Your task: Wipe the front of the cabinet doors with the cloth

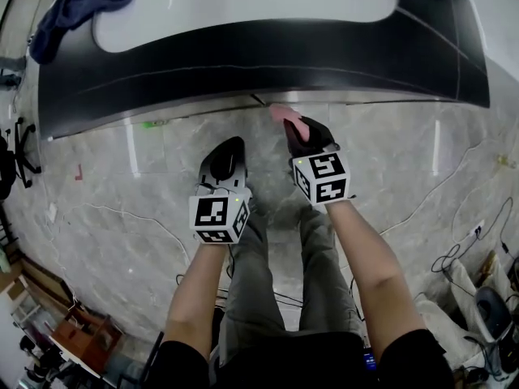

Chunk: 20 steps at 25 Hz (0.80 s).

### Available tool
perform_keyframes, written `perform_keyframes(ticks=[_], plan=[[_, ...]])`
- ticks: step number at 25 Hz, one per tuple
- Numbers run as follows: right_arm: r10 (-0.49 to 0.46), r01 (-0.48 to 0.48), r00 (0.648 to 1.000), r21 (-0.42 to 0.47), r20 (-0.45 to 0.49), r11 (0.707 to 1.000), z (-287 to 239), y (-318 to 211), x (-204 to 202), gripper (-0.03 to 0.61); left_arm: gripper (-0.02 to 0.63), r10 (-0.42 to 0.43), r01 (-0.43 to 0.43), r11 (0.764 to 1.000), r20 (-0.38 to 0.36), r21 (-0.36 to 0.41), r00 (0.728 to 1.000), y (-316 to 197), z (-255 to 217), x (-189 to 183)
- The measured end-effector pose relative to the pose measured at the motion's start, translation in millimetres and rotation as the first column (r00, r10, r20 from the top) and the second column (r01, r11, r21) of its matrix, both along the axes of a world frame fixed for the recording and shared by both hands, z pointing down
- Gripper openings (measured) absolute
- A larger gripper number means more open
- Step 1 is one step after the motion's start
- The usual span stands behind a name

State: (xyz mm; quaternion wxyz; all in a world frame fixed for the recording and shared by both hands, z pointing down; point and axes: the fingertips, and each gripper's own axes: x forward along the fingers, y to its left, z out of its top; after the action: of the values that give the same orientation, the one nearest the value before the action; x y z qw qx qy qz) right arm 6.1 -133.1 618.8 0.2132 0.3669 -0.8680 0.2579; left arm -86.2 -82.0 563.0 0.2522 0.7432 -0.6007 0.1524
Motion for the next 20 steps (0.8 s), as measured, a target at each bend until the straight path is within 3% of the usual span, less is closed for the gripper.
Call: perform_keyframes(ticks=[8, 20], plan=[[0.009, -0.009, 1.000, 0.012, -0.005, 1.000, 2, -14, 1, 0.041, 0.009, -0.012, 0.012, 1.000, -0.010, -0.008, 1.000, -7, 6, 1], [0.111, -0.111, 0.994, 0.016, -0.018, 0.994, 4, -36, 75, 0.041, 0.009, 0.059, -0.059, 0.998, -0.004, -0.010, 0.998, -30, 8, 55]])
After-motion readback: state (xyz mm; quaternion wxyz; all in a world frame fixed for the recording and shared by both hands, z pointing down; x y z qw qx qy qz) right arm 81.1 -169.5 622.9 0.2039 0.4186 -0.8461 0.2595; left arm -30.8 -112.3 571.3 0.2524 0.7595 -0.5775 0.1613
